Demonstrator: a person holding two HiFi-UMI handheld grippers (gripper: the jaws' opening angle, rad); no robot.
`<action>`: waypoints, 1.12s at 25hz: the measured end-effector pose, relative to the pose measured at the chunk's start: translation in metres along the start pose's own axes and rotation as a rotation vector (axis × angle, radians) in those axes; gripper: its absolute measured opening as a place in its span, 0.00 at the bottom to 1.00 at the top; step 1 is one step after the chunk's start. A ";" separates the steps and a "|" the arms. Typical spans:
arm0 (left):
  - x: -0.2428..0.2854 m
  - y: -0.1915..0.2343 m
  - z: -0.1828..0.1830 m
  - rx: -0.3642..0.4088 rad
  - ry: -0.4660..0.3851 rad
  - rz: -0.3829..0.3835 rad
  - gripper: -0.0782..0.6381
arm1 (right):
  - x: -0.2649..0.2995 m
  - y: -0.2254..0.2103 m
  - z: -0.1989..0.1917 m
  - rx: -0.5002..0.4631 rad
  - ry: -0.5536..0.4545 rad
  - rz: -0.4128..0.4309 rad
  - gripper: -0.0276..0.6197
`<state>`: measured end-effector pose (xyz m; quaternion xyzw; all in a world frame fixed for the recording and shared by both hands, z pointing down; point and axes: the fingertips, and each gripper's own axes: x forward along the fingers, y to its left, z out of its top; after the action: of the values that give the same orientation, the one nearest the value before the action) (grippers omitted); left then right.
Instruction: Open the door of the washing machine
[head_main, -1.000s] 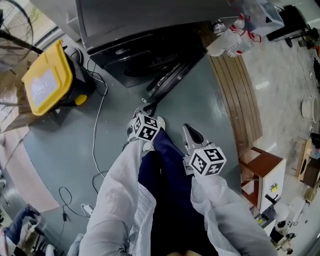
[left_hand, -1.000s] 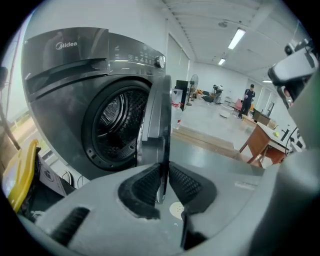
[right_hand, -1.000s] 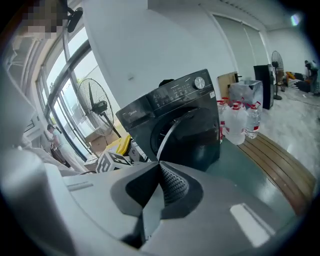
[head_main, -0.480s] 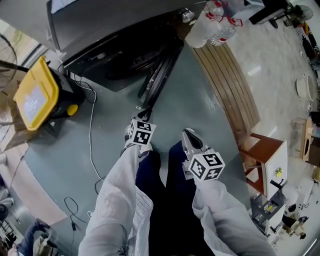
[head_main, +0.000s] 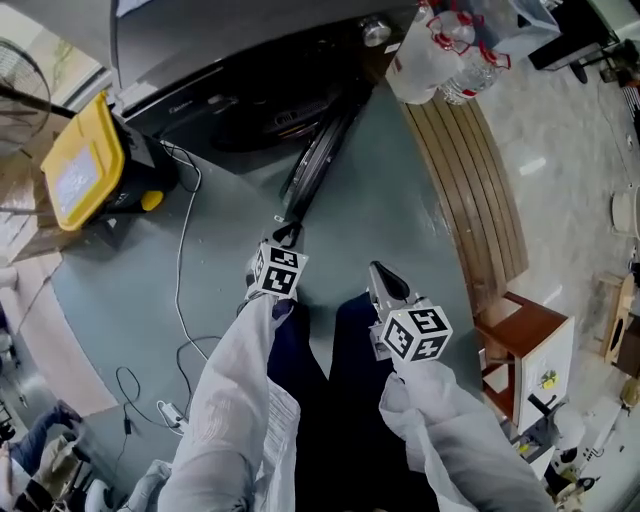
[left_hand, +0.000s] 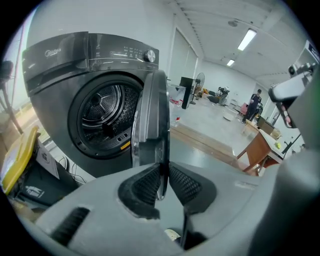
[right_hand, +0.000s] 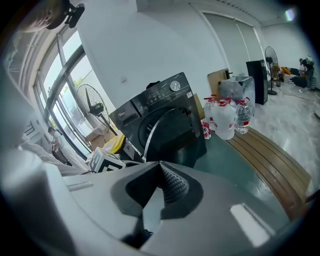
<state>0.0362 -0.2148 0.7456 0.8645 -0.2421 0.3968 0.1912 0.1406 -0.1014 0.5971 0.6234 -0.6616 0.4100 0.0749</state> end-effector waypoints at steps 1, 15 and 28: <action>0.001 -0.003 -0.001 -0.011 0.002 0.012 0.19 | -0.001 -0.006 0.003 -0.010 0.007 0.009 0.06; 0.024 -0.095 0.011 -0.115 -0.035 0.024 0.20 | -0.033 -0.091 0.017 -0.069 0.047 0.088 0.05; 0.054 -0.171 0.031 -0.215 -0.079 -0.005 0.21 | -0.062 -0.173 0.024 -0.050 0.039 0.094 0.06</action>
<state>0.1828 -0.1067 0.7452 0.8546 -0.2884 0.3335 0.2743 0.3172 -0.0502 0.6214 0.5813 -0.6986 0.4087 0.0838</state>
